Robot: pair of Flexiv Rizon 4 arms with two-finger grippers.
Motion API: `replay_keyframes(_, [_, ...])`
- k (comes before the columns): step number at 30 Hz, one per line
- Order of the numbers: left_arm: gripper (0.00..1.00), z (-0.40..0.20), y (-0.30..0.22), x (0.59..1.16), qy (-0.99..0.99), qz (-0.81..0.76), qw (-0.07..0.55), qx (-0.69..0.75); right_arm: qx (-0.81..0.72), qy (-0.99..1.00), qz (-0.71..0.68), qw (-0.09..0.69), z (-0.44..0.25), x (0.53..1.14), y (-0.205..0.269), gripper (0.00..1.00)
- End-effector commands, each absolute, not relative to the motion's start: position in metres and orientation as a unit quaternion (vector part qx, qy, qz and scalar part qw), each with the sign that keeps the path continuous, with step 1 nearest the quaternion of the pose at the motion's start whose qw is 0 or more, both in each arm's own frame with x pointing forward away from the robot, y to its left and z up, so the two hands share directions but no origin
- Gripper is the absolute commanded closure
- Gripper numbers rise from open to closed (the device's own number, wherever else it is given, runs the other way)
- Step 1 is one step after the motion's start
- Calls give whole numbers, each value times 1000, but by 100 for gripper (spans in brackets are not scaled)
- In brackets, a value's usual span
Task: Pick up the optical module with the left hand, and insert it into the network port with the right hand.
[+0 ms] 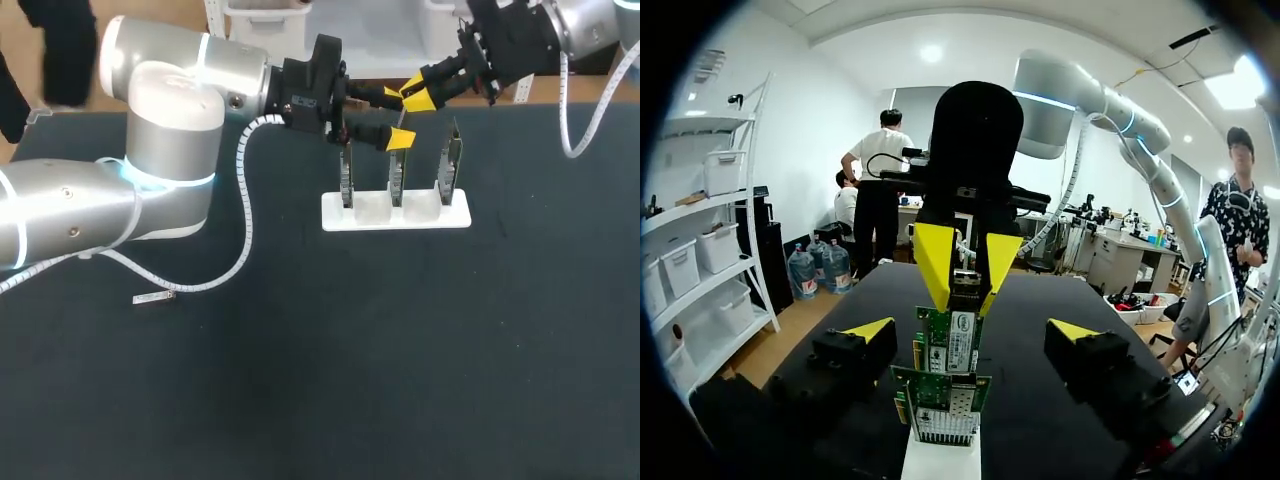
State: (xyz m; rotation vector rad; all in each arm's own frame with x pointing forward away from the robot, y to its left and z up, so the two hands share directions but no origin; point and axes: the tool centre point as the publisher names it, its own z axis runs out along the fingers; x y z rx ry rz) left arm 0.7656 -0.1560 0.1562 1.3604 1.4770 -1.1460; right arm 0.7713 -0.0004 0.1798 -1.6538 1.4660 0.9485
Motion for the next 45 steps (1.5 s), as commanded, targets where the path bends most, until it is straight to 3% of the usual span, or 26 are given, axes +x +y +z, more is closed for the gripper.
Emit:
replay_keyframes(1, [0,160,-152,764,582,-451,406,542,-641,569,368,361,179,768,-1,100])
replay_keyframes(20, [0,152,-123,758,615,-393,378,569,-642,569,362,365,182,768,-5,100])
replay_keyframes(45, [0,151,-131,758,625,-335,355,609,-640,569,365,367,179,770,-6,100])
